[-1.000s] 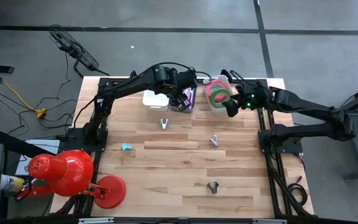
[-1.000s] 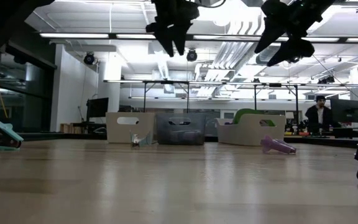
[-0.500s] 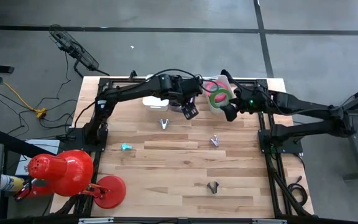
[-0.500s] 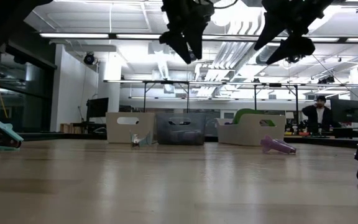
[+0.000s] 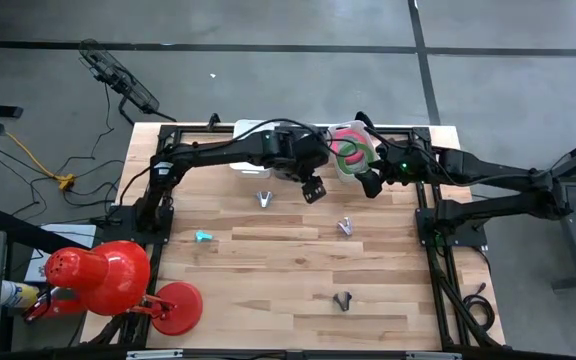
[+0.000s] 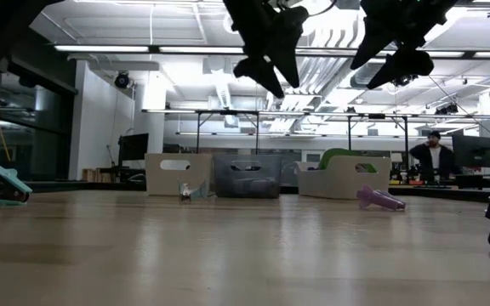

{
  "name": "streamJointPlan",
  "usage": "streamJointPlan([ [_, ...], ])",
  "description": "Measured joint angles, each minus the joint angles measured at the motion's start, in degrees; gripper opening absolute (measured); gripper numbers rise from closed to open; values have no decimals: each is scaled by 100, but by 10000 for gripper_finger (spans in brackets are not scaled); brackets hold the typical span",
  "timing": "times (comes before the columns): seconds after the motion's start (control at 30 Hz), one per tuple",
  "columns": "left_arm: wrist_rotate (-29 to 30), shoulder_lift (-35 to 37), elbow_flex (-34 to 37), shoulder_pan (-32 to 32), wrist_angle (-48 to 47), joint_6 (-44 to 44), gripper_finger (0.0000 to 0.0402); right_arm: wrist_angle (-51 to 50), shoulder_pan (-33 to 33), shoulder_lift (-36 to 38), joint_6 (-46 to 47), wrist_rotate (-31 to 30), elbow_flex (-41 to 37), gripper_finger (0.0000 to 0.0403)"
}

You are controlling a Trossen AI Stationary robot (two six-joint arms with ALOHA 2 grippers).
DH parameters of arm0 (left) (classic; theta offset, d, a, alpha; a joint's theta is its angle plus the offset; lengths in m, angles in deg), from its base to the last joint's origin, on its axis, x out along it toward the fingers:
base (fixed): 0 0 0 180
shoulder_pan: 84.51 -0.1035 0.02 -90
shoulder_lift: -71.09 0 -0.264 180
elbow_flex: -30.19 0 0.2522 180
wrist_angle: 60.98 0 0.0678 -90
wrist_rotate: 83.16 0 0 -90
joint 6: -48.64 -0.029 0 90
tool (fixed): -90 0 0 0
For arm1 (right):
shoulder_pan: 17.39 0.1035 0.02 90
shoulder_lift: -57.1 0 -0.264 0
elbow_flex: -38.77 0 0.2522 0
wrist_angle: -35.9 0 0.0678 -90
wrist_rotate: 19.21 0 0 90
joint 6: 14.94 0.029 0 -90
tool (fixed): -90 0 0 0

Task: Pick and place Stapler, Stapler remover, tape
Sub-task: Put the purple staple remover into the left white bin

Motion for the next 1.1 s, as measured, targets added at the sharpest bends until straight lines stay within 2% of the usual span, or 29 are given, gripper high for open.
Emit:
streamJointPlan([
  [0.23,-166,204,564,-5,749,0,224,-109,-4,0,-44,-1,0,304],
  [0.47,-275,731,1587,-11,1531,-57,224,-110,-4,2,-63,-12,0,304],
  [0.7,133,1490,2368,-13,1775,-38,224,-114,-4,2,-60,-17,0,304],
  [1.1,390,2589,3673,-20,2307,68,224,-103,27,-11,87,-140,0,304],
])
